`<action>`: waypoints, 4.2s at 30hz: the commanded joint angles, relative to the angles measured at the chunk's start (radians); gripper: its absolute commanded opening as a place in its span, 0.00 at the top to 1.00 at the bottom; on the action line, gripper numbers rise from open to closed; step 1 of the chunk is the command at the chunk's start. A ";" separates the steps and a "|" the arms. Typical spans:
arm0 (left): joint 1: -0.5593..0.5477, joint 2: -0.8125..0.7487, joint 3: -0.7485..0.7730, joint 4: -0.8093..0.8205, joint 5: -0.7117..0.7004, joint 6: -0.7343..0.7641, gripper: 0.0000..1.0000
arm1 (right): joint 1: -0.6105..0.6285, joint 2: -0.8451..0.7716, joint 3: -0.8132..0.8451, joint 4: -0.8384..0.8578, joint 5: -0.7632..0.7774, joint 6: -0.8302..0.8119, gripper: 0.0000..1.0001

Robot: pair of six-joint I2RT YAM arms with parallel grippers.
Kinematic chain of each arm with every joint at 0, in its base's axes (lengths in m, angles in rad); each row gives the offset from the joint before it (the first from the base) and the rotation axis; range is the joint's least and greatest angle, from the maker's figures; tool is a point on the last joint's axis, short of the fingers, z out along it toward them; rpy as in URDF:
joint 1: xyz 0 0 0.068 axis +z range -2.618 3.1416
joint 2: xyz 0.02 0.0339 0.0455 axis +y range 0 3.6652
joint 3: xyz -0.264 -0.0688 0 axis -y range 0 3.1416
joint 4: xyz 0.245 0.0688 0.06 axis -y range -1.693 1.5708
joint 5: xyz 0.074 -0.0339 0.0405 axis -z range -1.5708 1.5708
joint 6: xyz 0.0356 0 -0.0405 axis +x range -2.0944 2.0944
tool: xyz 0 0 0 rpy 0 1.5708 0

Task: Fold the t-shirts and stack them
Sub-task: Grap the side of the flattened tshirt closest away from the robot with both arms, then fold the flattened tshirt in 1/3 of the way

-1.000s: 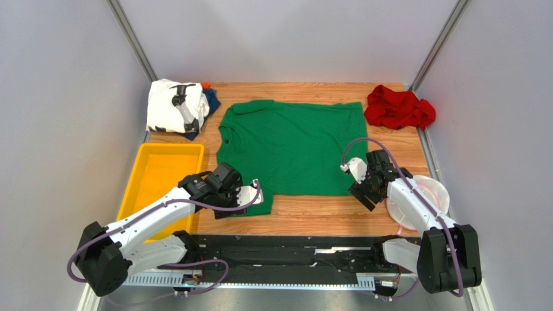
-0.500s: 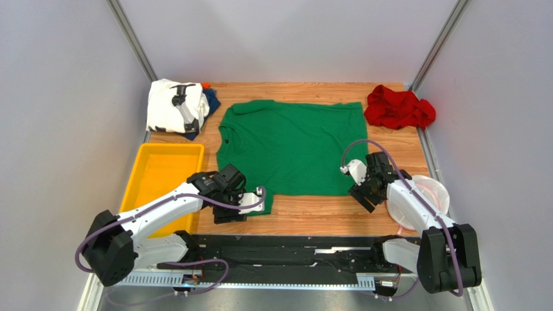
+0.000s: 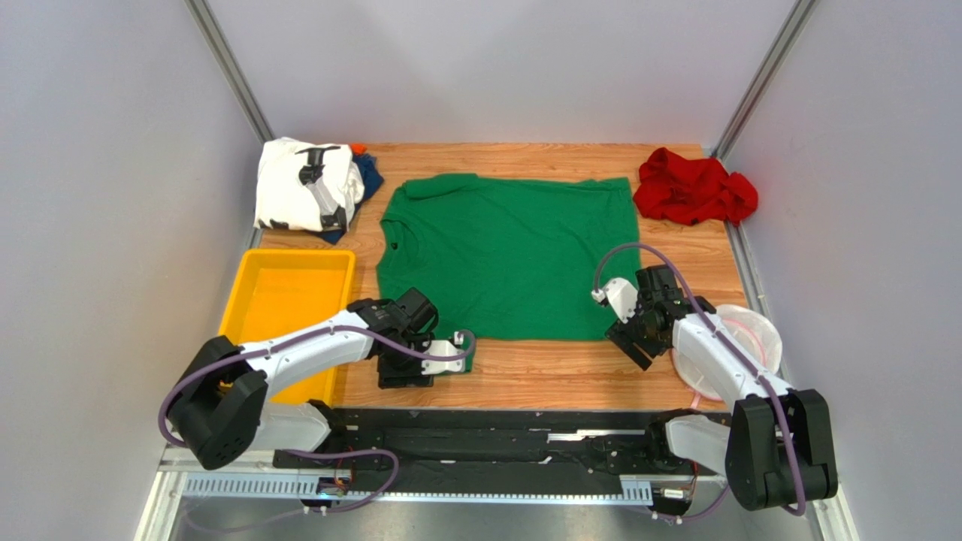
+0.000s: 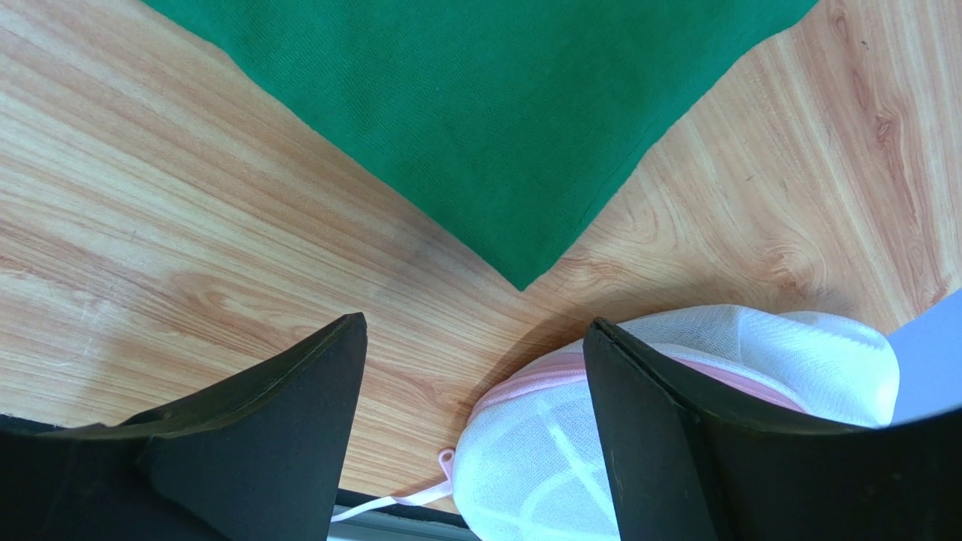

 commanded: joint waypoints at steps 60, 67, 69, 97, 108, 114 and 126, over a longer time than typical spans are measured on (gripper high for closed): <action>-0.002 0.005 -0.065 0.092 -0.043 -0.023 1.00 | 0.000 0.223 0.095 0.138 -0.012 -0.017 0.56; -0.003 0.010 -0.055 0.081 -0.041 -0.023 1.00 | -0.009 0.172 0.046 0.141 0.008 -0.026 0.56; -0.002 0.007 -0.054 0.079 -0.043 -0.023 1.00 | -0.014 0.164 0.039 0.139 0.014 -0.029 0.56; -0.002 -0.123 -0.032 0.019 -0.047 -0.071 1.00 | -0.035 0.080 0.079 0.018 0.043 -0.023 1.00; -0.002 -0.157 0.030 -0.144 -0.051 -0.028 1.00 | -0.037 -0.127 0.097 -0.164 0.037 -0.013 1.00; -0.003 -0.229 0.064 -0.264 -0.038 -0.017 1.00 | -0.035 -0.176 0.100 -0.212 0.041 -0.010 1.00; -0.003 -0.177 0.205 -0.173 -0.110 0.086 1.00 | -0.035 -0.035 0.204 -0.154 0.044 -0.032 1.00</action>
